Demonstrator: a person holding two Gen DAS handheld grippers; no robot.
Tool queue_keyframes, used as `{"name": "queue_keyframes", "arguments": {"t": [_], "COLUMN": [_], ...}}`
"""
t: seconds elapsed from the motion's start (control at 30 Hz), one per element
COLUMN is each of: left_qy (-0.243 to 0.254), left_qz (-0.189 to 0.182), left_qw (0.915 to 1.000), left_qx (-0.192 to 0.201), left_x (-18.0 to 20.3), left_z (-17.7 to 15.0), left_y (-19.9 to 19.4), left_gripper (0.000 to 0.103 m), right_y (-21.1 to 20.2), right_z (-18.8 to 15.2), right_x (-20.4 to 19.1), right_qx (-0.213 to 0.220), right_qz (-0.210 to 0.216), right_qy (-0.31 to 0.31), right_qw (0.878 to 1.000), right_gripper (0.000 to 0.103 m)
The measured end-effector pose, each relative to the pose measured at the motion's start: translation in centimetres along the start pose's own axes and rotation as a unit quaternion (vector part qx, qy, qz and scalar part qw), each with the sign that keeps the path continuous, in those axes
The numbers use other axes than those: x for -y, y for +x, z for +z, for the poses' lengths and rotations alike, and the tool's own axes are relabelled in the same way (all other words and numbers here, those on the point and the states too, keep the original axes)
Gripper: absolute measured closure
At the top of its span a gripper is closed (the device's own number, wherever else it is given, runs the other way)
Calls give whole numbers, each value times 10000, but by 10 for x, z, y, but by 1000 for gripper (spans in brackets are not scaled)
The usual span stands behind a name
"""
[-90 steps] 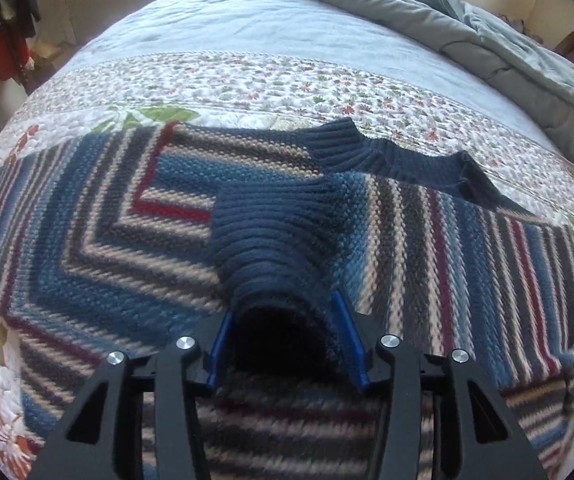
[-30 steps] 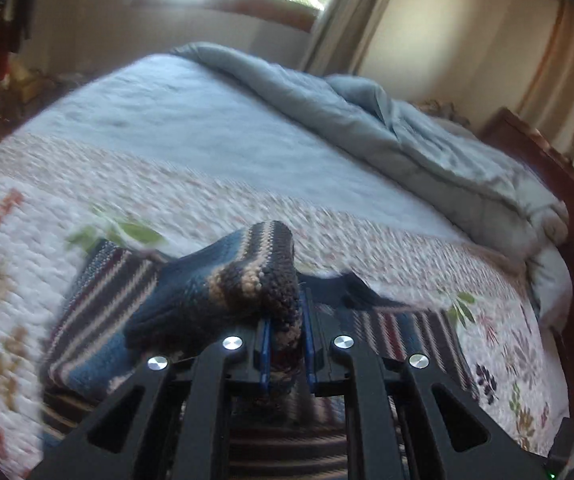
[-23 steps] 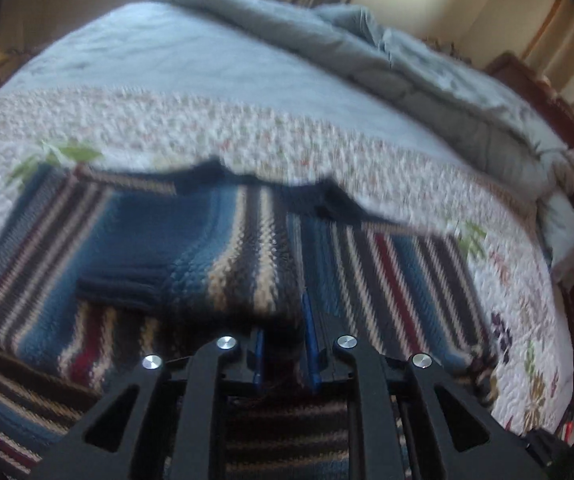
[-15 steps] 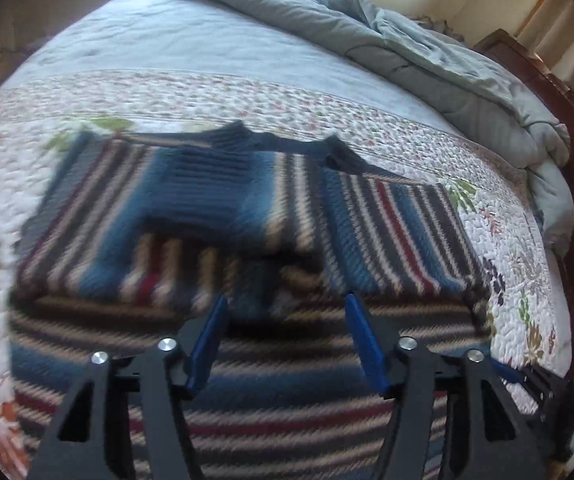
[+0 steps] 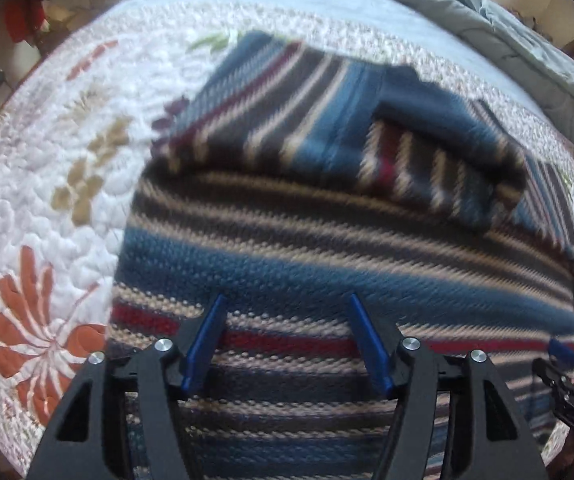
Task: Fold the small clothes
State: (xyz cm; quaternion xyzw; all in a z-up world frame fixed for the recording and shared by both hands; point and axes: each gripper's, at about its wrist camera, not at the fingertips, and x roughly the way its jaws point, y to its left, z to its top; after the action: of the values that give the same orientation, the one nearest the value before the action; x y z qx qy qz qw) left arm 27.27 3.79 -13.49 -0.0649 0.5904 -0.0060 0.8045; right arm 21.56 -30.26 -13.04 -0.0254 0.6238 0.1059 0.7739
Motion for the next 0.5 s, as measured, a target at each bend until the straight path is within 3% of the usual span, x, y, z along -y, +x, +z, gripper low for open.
{"name": "queue_keyframes", "arguments": {"t": [0.1, 0.23, 0.27, 0.33, 0.43, 0.5], "left_qy": [-37, -197, -265, -272, -189, -344], "left_qz": [-312, -483, -425, -165, 375, 377], "left_qw": [9994, 9986, 9985, 9977, 9953, 9948], "left_qx": [131, 124, 231, 599, 874, 881], "left_x": [-10, -22, -26, -34, -46, -60], "left_z": [-3, 9, 14, 23, 33, 41], "left_y": [0, -13, -18, -36, -44, -42], "left_gripper": [35, 35, 33, 18, 16, 16], "right_y": [-6, -40, -49, -52, -42, -27], "right_z": [8, 41, 56, 78, 119, 145], "right_x": [-9, -43, -60, -82, -115, -135], "right_qx": [-92, 325, 467, 549, 571, 592], "right_qz": [-185, -85, -22, 158, 491, 512], "right_qy": [14, -198, -297, -385, -356, -297], "right_qw": [9998, 9992, 9985, 9976, 9965, 9965], "right_gripper": [51, 53, 52, 52, 52, 52]}}
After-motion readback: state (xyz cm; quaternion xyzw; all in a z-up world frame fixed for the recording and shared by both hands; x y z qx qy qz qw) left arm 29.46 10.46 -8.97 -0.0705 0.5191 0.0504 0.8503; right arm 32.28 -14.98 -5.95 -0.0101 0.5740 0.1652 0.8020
